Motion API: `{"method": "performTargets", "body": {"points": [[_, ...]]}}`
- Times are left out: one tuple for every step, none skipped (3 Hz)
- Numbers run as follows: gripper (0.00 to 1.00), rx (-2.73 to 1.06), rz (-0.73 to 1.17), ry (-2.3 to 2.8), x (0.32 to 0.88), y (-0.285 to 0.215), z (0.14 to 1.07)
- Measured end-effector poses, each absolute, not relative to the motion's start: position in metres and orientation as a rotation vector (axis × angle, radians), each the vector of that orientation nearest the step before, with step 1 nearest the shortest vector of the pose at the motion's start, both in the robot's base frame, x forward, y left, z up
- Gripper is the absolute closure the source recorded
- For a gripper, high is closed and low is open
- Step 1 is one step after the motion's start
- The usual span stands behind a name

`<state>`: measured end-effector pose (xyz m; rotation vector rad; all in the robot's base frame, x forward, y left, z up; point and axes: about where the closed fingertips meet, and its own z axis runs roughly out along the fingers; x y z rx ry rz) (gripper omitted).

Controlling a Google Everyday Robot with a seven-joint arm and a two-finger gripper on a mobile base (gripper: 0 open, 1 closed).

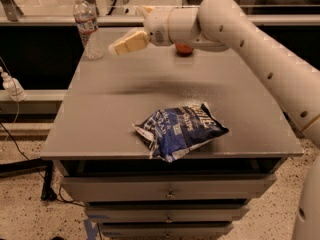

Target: Knock water bottle over

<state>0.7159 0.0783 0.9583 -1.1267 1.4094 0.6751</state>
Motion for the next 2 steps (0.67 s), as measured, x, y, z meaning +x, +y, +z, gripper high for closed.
{"method": "performTargets", "body": {"points": [[0.00,-1.076,0.698,1.378,0.747,0.097,0.954],[0.00,-1.050,0.722,1.354,0.773,0.114,0.953]]}}
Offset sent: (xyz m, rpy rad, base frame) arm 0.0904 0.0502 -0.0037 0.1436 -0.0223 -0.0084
